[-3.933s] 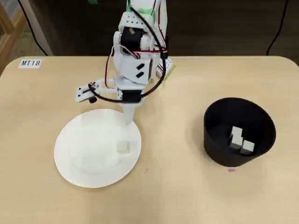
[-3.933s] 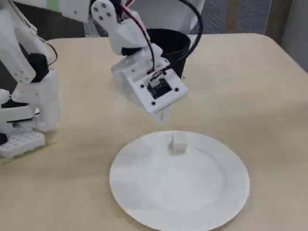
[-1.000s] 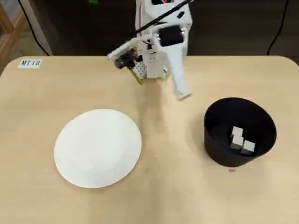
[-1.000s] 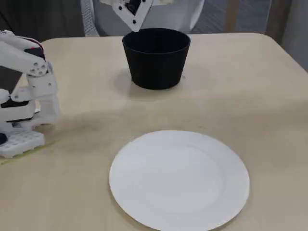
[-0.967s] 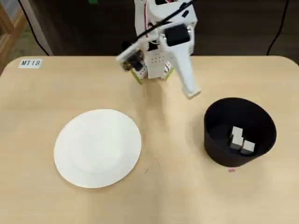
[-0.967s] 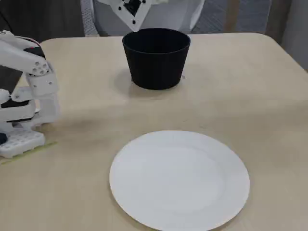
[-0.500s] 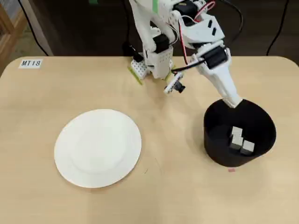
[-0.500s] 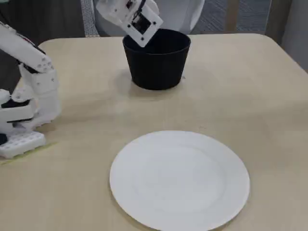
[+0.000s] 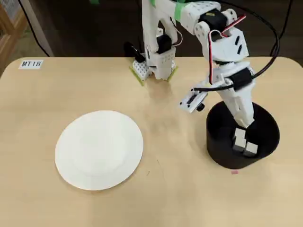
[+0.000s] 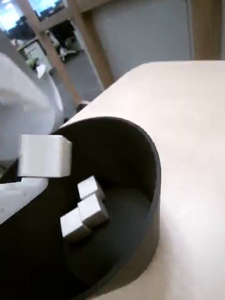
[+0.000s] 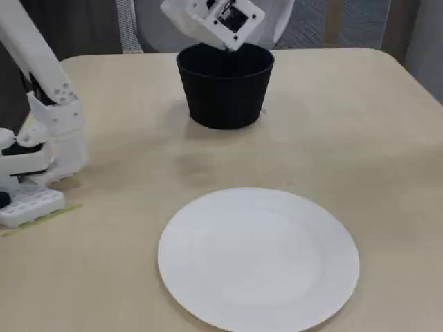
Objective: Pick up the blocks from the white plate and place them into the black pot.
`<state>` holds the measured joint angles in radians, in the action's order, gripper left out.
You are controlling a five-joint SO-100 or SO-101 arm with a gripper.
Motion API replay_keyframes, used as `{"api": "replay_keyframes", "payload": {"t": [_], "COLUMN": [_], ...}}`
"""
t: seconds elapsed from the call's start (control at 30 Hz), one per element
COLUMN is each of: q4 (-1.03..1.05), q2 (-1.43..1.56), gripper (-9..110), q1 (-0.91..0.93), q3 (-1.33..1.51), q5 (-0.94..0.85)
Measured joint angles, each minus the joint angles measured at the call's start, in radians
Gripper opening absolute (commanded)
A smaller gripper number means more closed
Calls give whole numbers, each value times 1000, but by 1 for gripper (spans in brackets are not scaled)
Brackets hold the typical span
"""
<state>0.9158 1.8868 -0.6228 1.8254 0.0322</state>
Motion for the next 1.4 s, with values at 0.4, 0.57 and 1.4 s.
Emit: {"api": "replay_keyframes", "payload": {"t": [0.4, 0.57, 1.4], "q4": [38, 77, 71], "q2": [-2, 80, 940], "gripper": [-2, -2, -2], "q1": [37, 184, 643], "q3": [0, -17, 597], "q5": [-9, -58, -160]}}
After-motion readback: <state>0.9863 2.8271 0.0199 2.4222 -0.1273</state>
